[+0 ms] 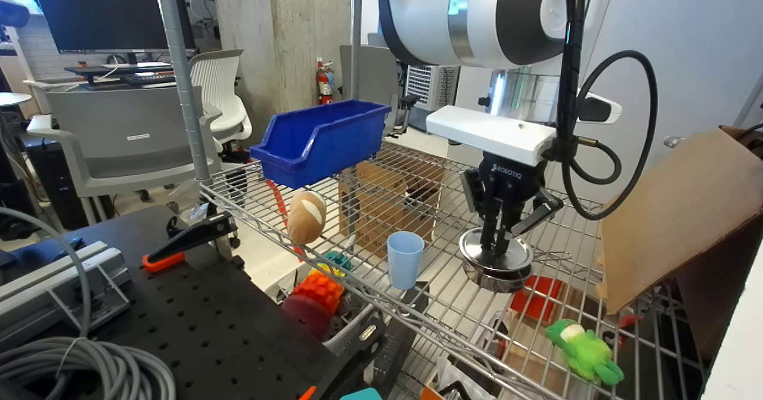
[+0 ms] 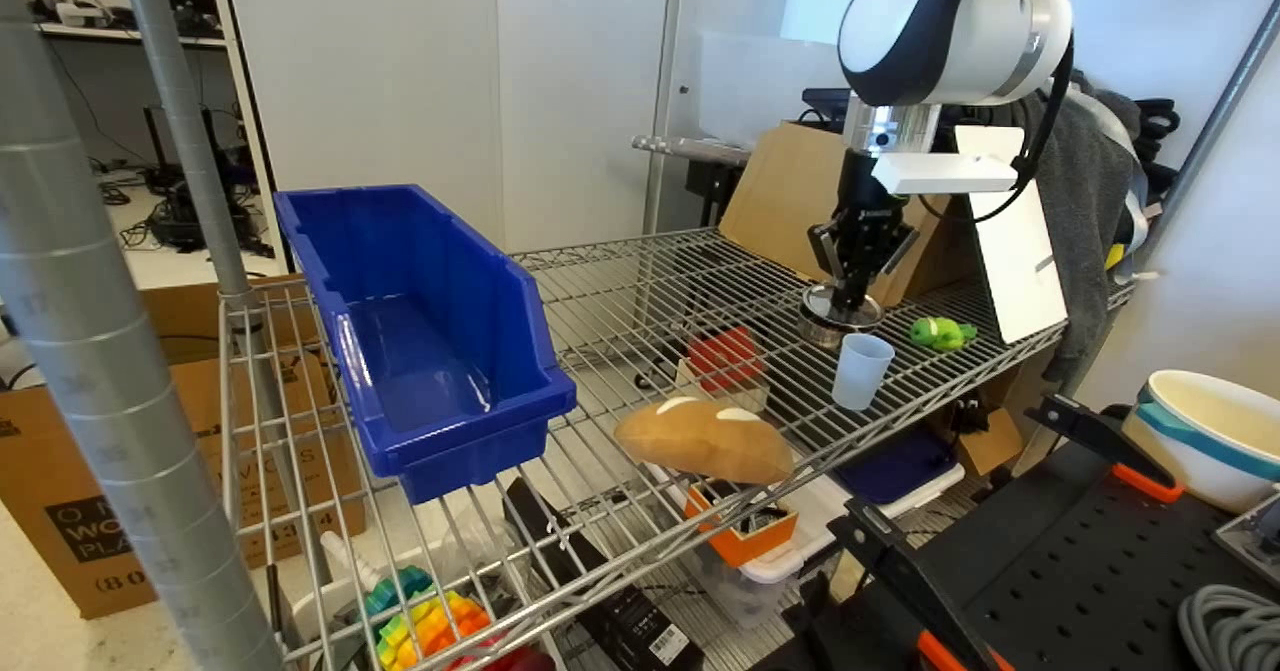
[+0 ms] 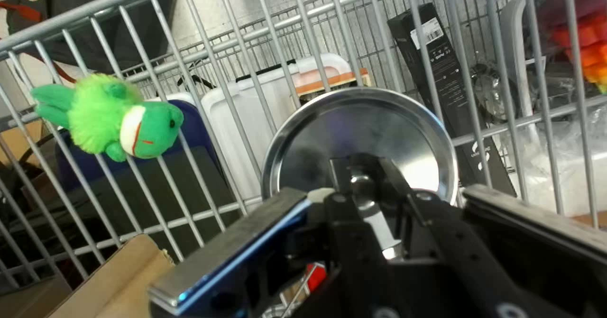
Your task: Cover the pan with the silver lid
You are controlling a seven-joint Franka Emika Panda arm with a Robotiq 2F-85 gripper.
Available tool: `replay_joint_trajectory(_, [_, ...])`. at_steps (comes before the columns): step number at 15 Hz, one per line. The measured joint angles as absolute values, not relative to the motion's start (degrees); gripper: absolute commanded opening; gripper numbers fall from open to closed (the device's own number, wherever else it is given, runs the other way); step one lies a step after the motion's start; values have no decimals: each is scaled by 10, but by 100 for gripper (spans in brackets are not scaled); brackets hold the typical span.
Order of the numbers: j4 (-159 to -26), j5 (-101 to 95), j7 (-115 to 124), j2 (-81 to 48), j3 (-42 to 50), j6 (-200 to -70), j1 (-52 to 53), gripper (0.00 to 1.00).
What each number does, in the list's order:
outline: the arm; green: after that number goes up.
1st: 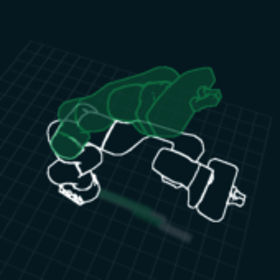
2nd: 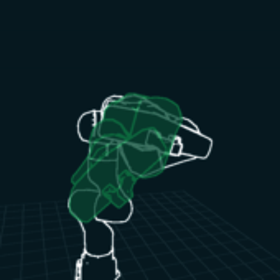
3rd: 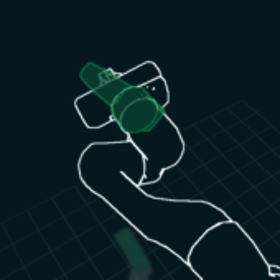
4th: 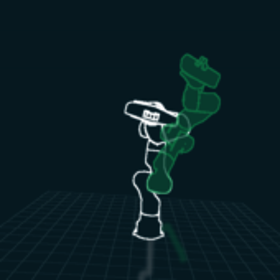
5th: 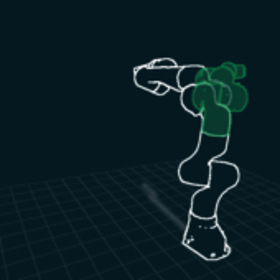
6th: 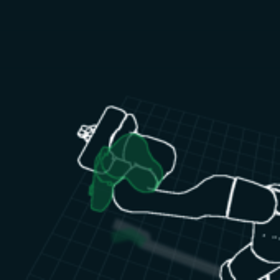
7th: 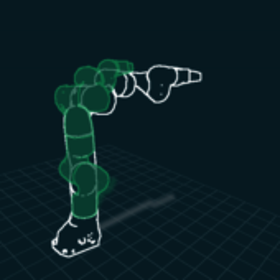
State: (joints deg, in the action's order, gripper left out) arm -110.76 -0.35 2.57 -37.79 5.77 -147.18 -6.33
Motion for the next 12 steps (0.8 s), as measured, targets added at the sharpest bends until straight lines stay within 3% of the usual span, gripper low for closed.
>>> replay_joint_trajectory(12, [-1097,-4,52,-395,72,-1485,-47,5])
